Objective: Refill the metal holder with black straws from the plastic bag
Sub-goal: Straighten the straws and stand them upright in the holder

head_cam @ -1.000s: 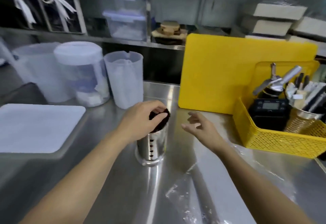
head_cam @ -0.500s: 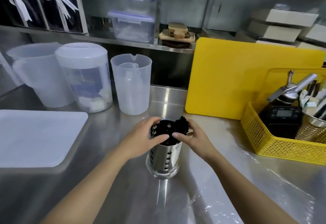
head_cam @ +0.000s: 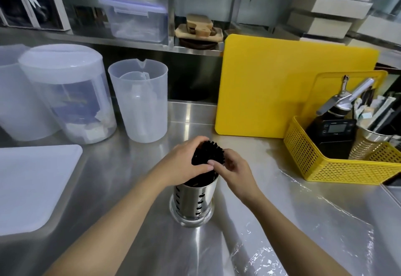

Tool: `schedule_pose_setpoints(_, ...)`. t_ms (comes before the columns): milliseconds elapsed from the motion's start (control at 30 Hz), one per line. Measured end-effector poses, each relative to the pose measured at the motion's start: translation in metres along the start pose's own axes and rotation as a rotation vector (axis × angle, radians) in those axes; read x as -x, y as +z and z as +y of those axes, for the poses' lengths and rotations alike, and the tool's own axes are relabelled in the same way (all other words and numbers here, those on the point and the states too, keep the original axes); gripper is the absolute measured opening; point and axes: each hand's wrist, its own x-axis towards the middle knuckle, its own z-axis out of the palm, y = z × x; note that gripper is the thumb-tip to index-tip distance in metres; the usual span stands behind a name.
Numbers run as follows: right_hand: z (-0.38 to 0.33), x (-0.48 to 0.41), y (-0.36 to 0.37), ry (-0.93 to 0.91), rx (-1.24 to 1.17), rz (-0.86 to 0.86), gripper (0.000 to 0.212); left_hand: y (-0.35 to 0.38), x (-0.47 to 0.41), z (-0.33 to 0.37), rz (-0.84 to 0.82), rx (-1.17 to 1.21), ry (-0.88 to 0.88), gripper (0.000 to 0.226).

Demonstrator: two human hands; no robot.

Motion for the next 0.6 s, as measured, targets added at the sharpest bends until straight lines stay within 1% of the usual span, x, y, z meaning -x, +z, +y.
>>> schedule_pose_setpoints(67,0.0004,0.0008,0.0007,-0.013,-0.030,-0.008,0.031,0.0006,-0.0031,-0.0005,-0.028,0.026,0.011,0.057)
schedule_pose_setpoints(100,-0.0007,0.0012,0.0010,-0.020,-0.048,-0.020,0.027,0.0007,-0.0040,-0.0008,-0.040,0.039,0.022,0.055)
schedule_pose_setpoints(167,-0.0016,0.0011,0.0025,-0.028,-0.079,-0.046,0.007,0.0010,-0.0053,-0.0018,-0.043,0.074,0.034,0.050)
schedule_pose_setpoints(200,-0.0016,0.0007,0.0034,-0.035,-0.087,-0.048,0.005,0.0007,-0.0053,-0.0021,-0.036,0.093,0.036,0.047)
schedule_pose_setpoints(367,-0.0014,-0.0013,0.0079,-0.036,-0.011,0.004,0.012,0.0003,-0.0026,0.0000,0.002,0.118,0.031,0.030)
schedule_pose_setpoints(500,0.0014,-0.0055,0.0095,-0.054,0.113,0.001,0.025,0.0029,-0.0032,-0.0005,0.043,0.085,0.015,0.020)
schedule_pose_setpoints(600,0.0013,-0.0085,0.0081,-0.087,0.123,-0.030,0.021,0.0038,-0.0032,-0.0032,0.065,0.084,-0.011,0.016)
